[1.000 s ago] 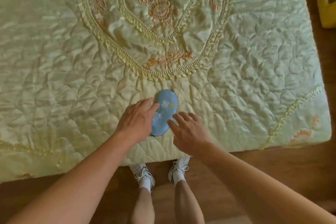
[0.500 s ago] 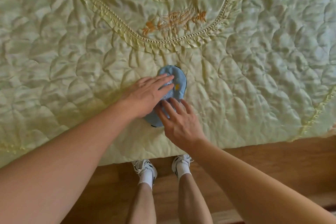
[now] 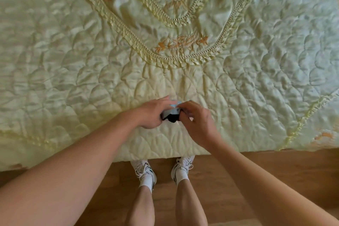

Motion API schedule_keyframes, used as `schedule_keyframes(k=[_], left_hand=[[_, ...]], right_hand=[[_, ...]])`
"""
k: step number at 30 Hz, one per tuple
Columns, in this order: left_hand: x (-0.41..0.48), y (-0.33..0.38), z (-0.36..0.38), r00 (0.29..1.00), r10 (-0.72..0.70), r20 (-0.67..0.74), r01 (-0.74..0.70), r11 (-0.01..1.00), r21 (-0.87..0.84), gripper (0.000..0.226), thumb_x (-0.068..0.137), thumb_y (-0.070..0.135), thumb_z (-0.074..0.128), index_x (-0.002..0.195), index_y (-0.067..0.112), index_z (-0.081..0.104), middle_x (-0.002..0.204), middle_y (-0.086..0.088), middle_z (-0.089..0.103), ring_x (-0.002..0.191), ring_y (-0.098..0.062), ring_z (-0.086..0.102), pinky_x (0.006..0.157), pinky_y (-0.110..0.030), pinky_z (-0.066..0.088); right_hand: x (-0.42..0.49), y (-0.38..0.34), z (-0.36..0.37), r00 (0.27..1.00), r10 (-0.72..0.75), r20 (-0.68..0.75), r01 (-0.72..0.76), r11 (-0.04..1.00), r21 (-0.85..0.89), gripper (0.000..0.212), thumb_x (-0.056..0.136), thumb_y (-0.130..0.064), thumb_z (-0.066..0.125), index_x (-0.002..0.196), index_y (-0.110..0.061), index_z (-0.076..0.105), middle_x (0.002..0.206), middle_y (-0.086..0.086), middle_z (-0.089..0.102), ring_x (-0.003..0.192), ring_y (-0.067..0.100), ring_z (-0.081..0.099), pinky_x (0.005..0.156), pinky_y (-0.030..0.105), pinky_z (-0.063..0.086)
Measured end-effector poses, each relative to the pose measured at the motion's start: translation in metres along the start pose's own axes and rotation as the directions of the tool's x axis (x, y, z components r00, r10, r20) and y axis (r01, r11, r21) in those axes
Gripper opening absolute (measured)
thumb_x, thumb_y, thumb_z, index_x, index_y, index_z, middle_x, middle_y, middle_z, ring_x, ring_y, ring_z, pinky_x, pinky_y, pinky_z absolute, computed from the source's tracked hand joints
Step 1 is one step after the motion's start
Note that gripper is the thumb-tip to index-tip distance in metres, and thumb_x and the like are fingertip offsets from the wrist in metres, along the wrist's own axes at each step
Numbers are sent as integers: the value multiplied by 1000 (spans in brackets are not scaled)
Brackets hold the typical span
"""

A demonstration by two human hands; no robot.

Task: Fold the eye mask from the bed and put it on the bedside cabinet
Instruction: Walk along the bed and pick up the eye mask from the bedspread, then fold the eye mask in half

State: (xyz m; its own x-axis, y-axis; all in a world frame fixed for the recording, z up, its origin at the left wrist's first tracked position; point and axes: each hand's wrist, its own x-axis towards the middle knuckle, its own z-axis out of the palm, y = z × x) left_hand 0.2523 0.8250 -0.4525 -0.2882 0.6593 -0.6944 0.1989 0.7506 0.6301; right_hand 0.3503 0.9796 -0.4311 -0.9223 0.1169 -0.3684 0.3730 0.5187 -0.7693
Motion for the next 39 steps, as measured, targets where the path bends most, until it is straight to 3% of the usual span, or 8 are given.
schedule_keyframes(k=[2,4,9,13,17,24,30,39], left_hand=[[-26,19,-7,995,-104,11,100,918,-384,51,77,-4,53,127,4,58,120,-8,54,121,-29,51,87,-31,37],[-55,38,-15,995,-101,-6,79,810,-581,42,63,9,57,103,-5,64,95,-12,59,93,-25,56,78,-32,41],[-134,90,-29,993,36,-115,-117,527,-842,27,84,13,71,111,12,69,105,-3,75,103,-20,70,85,-29,54],[-194,137,-43,951,-67,-302,-230,498,-836,29,81,21,73,110,16,72,112,-6,76,107,-23,70,100,-45,52],[-259,175,-58,895,-148,-421,-304,487,-819,18,89,17,68,106,17,74,107,-4,78,103,-22,72,100,-45,52],[-339,209,-66,846,-210,-490,-357,459,-814,22,91,20,67,110,12,73,108,-8,77,104,-24,72,101,-48,51],[-373,221,-62,869,-224,-441,-326,413,-851,25,91,21,68,111,8,73,108,-11,77,101,-25,73,94,-43,56],[-384,237,-62,870,-228,-438,-334,382,-862,29,89,21,70,113,4,72,109,-14,76,101,-29,73,80,-37,57]], right_hand=[[-3,-28,-23,994,105,29,-107,990,93,18,96,-6,56,93,-16,70,78,-12,66,70,3,63,60,13,48],[-7,-57,-45,986,159,43,-165,964,211,18,98,-8,54,88,-8,69,74,-2,65,65,9,60,58,18,45],[-22,-141,-93,960,279,36,-263,846,463,27,87,-22,55,86,3,65,76,14,57,74,26,54,66,39,40],[-41,-208,-126,955,290,71,-272,746,608,19,94,-19,56,84,-5,65,76,13,59,78,31,59,65,39,44],[-67,-258,-147,949,259,180,-303,591,747,43,87,-44,68,114,-11,73,115,12,76,111,35,72,100,51,54],[-110,-327,-157,972,12,233,-161,758,633,27,87,-6,75,114,-3,74,113,24,76,103,38,75,96,54,58],[-130,-354,-158,981,15,192,-139,746,652,26,86,0,74,112,0,74,108,22,78,98,36,76,84,45,64],[-144,-371,-165,999,-48,4,37,817,575,25,77,-1,82,96,-17,80,100,13,82,92,30,79,89,56,61]])
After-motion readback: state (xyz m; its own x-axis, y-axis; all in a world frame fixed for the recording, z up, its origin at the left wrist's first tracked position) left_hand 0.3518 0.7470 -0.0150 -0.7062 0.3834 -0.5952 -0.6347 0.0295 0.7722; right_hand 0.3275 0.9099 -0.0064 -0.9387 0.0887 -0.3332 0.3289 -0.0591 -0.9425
